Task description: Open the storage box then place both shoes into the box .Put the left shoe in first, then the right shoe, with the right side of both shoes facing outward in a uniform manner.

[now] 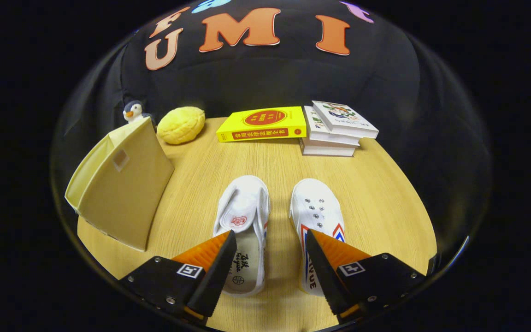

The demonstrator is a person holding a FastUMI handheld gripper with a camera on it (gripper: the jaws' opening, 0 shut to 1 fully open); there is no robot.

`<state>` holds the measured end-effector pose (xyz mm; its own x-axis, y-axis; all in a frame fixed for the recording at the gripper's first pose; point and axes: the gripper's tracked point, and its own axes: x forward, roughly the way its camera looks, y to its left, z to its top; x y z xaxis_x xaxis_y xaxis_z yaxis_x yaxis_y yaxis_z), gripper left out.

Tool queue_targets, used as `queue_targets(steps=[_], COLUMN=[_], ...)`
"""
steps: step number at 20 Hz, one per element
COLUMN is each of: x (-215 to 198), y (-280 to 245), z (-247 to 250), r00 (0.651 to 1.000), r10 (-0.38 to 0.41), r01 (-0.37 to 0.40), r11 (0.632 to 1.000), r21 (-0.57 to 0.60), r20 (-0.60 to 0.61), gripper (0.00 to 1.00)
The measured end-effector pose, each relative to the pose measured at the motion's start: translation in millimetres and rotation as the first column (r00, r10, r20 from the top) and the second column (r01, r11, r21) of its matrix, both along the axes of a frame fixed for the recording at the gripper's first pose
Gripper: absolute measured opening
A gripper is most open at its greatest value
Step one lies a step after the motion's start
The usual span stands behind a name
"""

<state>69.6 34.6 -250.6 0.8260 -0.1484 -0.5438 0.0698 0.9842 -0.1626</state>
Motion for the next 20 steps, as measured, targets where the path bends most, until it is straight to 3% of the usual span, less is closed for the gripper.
queue_targets(steps=[6,9,13,15,18,20], x=[1,3,27,37,46,47], y=[7,-9,-3,3,3,4], z=[-28,-41,-40,-45,-47,-45], r00=[0.994,0.994,0.996,0.996,0.998,0.999], r10=[0.097,0.075,0.074,0.08,0.041,0.043], r01=[-0.097,-0.075,-0.07,-0.075,-0.037,-0.041], r11=[0.995,0.997,0.994,0.993,0.994,0.99], r21=[-0.004,0.002,0.078,0.091,0.105,0.134], r20=[-0.057,-0.083,-0.048,-0.049,-0.038,-0.008], gripper=[0.68,0.61,0.43,0.32,0.05,0.01])
